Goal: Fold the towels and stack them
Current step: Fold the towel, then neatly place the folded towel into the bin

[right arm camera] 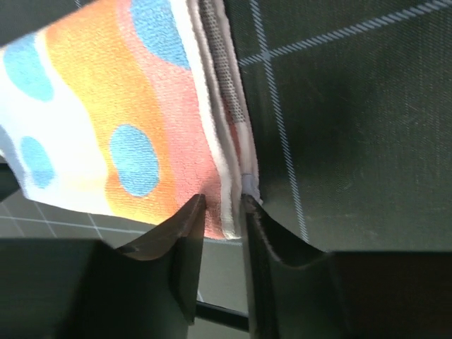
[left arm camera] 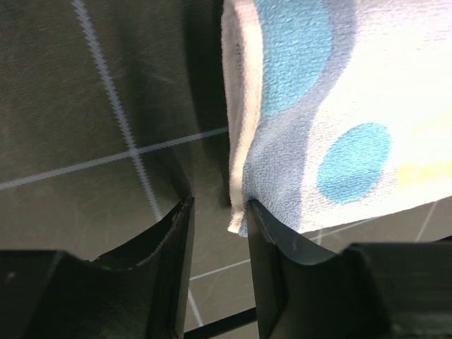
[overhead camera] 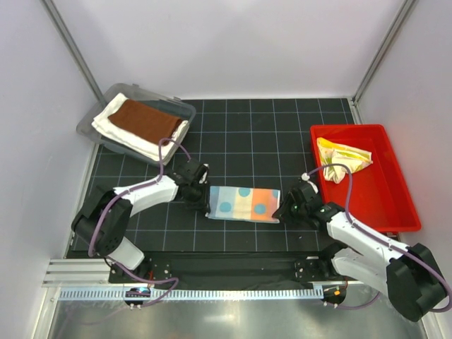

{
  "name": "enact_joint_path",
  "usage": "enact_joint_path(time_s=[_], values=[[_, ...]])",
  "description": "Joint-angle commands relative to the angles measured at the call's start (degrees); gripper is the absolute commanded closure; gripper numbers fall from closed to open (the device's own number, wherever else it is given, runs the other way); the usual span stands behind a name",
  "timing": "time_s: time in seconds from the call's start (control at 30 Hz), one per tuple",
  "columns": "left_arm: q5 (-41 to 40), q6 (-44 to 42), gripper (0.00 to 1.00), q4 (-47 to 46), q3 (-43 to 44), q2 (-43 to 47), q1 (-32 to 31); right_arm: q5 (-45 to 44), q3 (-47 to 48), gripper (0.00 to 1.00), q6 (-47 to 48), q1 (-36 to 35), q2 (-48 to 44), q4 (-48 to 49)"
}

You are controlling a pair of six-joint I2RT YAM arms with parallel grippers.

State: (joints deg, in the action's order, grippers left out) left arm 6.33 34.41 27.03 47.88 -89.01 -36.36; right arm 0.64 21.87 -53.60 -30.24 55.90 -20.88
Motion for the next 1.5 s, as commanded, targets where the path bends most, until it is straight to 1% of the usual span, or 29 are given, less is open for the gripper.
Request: enact_joint_path(time_s=[0.0, 0.03, 0.07, 0.1, 0.13, 0.23, 0.3, 0.33, 0.37, 0.4, 0.5, 0.57, 0.67, 0.73, 0.77, 0.8, 0.83, 0.9, 0.93, 0.97, 1.0, 1.03, 1.13, 1.17, 1.23, 1.27, 1.37, 1.43, 1.47], values=[[3.34, 1.89, 0.64, -4.70, -0.77, -0.64, -0.20, -0.11, -0.07, 0.68, -1.33, -0.35, -0.26, 4.45], [3.60, 1.97, 0.69, -4.61, -0.77, -0.11, -0.20, -0.29, 0.02, 0.76, -1.24, -0.35, -0.26, 4.19], [3.69, 2.06, 0.70, -4.27, -0.68, 0.24, -0.20, -0.38, 0.10, 0.80, -1.33, -0.35, -0.70, 3.40], [3.78, 2.06, 0.74, -3.57, -0.68, 0.59, -0.20, -0.38, 0.19, 0.83, -1.24, -0.26, -1.05, 3.13], [3.69, 1.89, 0.78, -3.30, -0.68, 1.73, -0.20, -2.38, 0.28, 0.88, -1.15, -0.26, -1.40, 2.52], [3.87, 2.06, 0.86, -2.59, -1.29, 3.40, -0.20, -5.82, 1.51, 0.90, 0.60, -0.35, -2.11, -1.43], [5.09, 2.67, 0.86, -2.24, -1.99, 4.11, -0.20, -7.06, 1.69, 0.90, 1.66, -0.26, -2.11, -3.63], [5.45, 3.02, 0.84, -1.98, -2.26, 4.20, -0.20, -8.19, 1.51, 0.85, 1.92, -0.26, -2.11, -4.16], [5.88, 3.29, 0.78, -1.72, -2.52, 4.81, -0.20, -8.73, 1.42, 0.80, 2.01, -0.26, -2.11, -5.21], [5.89, 3.47, 0.65, -0.58, -2.70, 5.34, -0.20, -9.34, 1.51, 0.74, 2.45, -0.26, -2.20, -5.83], [5.98, 3.47, 0.52, 1.18, -2.00, 9.27, -0.20, -10.75, 3.96, 0.71, 3.85, -0.26, -3.25, -8.99], [5.80, 3.03, 0.50, 1.54, -0.34, 10.87, -0.20, -10.93, 7.20, 0.65, 5.26, -0.26, -3.52, -11.63], [9.74, 4.25, 0.50, -3.10, -0.68, 12.11, -0.20, -9.44, 10.03, 0.53, 6.05, -0.26, -2.55, -12.43], [13.95, 6.71, 0.51, -10.04, -2.43, 11.67, -0.29, -7.86, 10.04, 0.47, 6.23, -0.35, -2.11, -10.85], [15.19, 9.16, 0.51, -12.85, -4.96, 11.49, -0.81, -7.07, 10.04, 0.45, 6.49, -0.35, -1.24, -9.19], [15.73, 10.22, 0.52, -18.18, -6.38, 11.23, -1.25, -6.63, 10.04, 0.45, 7.19, -0.26, -0.62, -8.04], [16.25, 11.19, 0.53, -20.32, -7.52, 10.19, -1.61, -6.27, 10.04, 0.50, 8.07, -0.35, 0.08, -7.16], [17.22, 13.82, 0.55, -26.28, -10.43, 8.69, -2.49, -4.79, 10.91, 0.63, 10.71, -0.35, 2.79, -5.66], [18.01, 14.80, 0.55, -28.58, -11.31, 7.98, -2.66, -4.51, 11.44, 0.74, 11.32, -0.35, 3.42, -5.66], [18.54, 15.41, 0.56, -30.17, -12.10, 6.67, -3.36, -3.21, 12.23, 0.80, 12.55, -0.26, 3.86, -4.53], [18.28, 16.38, 0.57, -32.45, -13.15, 6.22, -3.72, 1.68, 12.41, 0.83, 12.91, -0.26, 3.95, -3.04], [18.19, 16.73, 0.57, -33.35, -13.60, 5.87, -3.98, 4.16, 12.15, 0.84, 13.00, -0.35, 4.13, 0.55], [16.62, 17.35, 0.57, -34.32, -14.30, 4.55, -5.12, 12.86, 11.36, 0.82, 13.35, -0.26, 6.92, 4.88], [15.83, 17.44, 0.57, -34.41, -14.39, 4.29, -5.30, 13.59, 10.14, 0.81, 13.52, -0.35, 7.73, 6.28], [15.73, 17.88, 0.57, -34.67, -15.09, 4.02, -5.83, 13.42, 7.94, 0.81, 13.44, -0.35, 9.40, 7.69], [15.91, 18.14, 0.57, -35.11, -15.44, 4.11, -5.83, 11.07, 5.49, 0.81, 13.35, -0.26, 9.75, 8.74], [16.96, 18.93, 0.56, -34.85, -15.36, 6.38, -5.83, 8.24, 2.22, 0.81, 13.17, 0.18, 10.28, 9.72], [15.74, 18.24, 0.54, -30.47, -13.35, 9.90, -5.57, 7.36, 2.82, 0.81, 14.48, 0.18, 9.76, 7.89], [14.60, 16.93, 0.53, -25.58, -12.55, 11.13, -5.39, 6.31, 3.53, 0.81, 14.93, 0.18, 8.71, 6.57]])
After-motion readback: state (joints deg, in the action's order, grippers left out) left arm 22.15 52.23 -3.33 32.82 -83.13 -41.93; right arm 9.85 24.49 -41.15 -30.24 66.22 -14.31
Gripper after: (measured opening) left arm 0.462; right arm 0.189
